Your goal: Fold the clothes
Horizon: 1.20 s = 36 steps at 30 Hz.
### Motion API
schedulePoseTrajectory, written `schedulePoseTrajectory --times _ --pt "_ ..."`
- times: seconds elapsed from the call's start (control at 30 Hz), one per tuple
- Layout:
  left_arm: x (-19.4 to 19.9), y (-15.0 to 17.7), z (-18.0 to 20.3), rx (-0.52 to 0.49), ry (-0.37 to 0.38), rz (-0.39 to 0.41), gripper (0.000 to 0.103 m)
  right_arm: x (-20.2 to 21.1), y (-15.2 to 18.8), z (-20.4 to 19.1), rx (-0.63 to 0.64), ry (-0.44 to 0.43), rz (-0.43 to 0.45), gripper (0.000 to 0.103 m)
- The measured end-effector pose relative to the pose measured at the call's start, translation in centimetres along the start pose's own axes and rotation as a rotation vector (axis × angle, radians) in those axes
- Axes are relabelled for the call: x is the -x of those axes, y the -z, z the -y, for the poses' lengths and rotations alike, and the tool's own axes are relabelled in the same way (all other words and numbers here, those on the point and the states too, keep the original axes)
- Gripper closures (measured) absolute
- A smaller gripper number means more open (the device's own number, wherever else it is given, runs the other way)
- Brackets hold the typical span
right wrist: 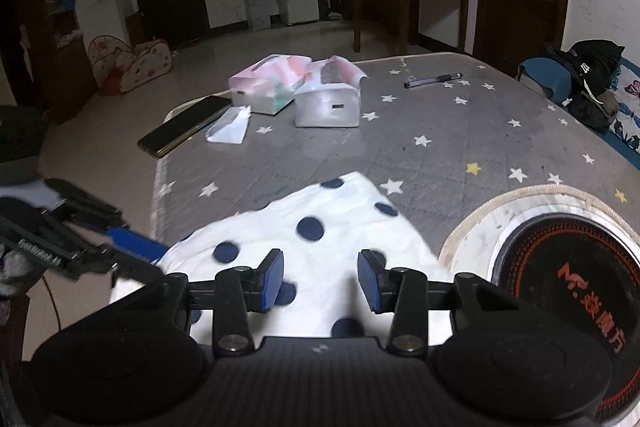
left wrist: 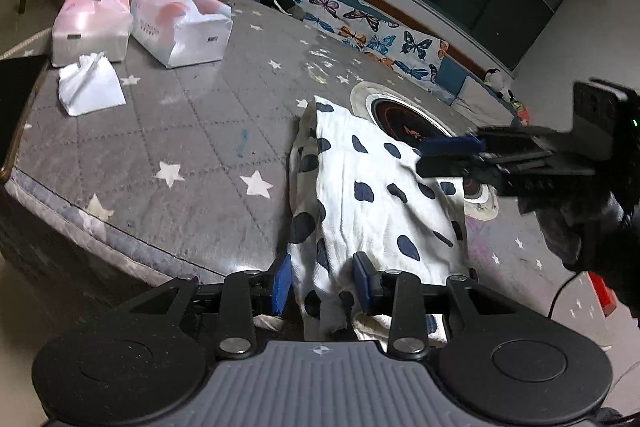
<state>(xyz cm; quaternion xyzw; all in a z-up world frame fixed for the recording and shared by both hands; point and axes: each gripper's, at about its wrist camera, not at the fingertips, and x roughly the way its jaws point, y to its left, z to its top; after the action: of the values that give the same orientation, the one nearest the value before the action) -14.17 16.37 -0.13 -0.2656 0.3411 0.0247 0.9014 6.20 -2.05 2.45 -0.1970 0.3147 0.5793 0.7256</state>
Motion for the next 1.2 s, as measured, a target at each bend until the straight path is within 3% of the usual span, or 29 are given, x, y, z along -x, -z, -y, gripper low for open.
schedulePoseTrajectory --times 0.23,0.6,1.0,1.2 --pt "-0.2 0.2 -1.2 0.093 0.044 -0.024 0.07 1.2 1.7 0.4 -0.032 0.029 -0.016 0.062" --pt "-1.8 0.9 1.5 0.091 0.097 -0.079 0.07 2.0 3.7 4.2 -0.139 0.148 -0.046 0.062" --pt "-7.9 1.6 9.2 -0.007 0.244 -0.194 0.068 4.8 4.7 4.6 -0.171 0.213 -0.03 0.062" --pt "-12.5 1.3 14.3 -0.087 0.327 -0.253 0.063 8.1 6.5 5.4 -0.215 0.295 -0.007 0.062"
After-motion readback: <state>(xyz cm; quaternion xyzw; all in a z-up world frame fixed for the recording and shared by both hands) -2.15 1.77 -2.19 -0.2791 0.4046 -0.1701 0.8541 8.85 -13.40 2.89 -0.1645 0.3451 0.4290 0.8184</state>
